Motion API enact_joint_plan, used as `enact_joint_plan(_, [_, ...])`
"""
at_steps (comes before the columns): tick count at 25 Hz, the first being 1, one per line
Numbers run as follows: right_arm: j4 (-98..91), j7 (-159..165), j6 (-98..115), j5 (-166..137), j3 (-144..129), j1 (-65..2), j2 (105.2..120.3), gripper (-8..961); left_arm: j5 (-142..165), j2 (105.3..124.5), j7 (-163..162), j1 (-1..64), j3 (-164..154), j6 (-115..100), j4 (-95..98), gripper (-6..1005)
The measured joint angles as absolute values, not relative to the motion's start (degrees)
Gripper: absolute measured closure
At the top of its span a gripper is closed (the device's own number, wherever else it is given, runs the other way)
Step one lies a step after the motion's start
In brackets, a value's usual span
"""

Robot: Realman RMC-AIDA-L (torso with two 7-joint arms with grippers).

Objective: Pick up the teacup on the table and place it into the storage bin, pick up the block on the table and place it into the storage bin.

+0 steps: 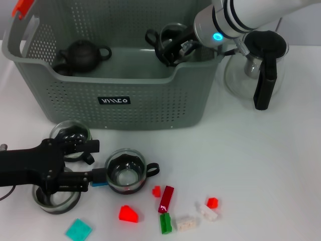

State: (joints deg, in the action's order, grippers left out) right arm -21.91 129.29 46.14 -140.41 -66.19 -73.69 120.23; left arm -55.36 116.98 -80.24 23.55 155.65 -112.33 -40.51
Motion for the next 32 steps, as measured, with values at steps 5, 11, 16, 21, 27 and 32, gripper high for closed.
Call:
enact_joint_plan(5, [-22.02,129.43,46.52,-140.44,-66.19,-73.65,120.18,763,-55.37,116.98,-80.24,23.5,155.65,-112.33,-40.51,140])
enact_joint_plan(11, [-22.12,129.47,46.85,-140.45,-66.18,-73.63,120.14,755,-55.38,116.98,-80.24,23.47,155.65,-112.33,-40.51,139])
enact_joint_plan(16, [-22.33,129.47,47.08,-140.51,-66.18,-73.64,120.14,749,-55.35,116.98,-80.24,23.46,155.65,-112.33,-40.52,140])
enact_joint_plan(21, [-24.14,129.46,48.07,-140.44,-66.18,-73.33,120.15,742,-55.32,116.98,-80.24,23.39,155.65,-112.32,-40.52,140])
enact_joint_plan(27, [-26.26,129.46,49.08,-140.31,-66.18,-72.55,120.21,735,-55.26,116.98,-80.24,23.36,155.97,-112.32,-40.52,139])
enact_joint_plan(32, [-27.73,129.46,49.24,-140.19,-66.18,-71.88,120.23,728,-55.21,116.98,-80.24,23.28,156.08,-112.32,-40.52,139])
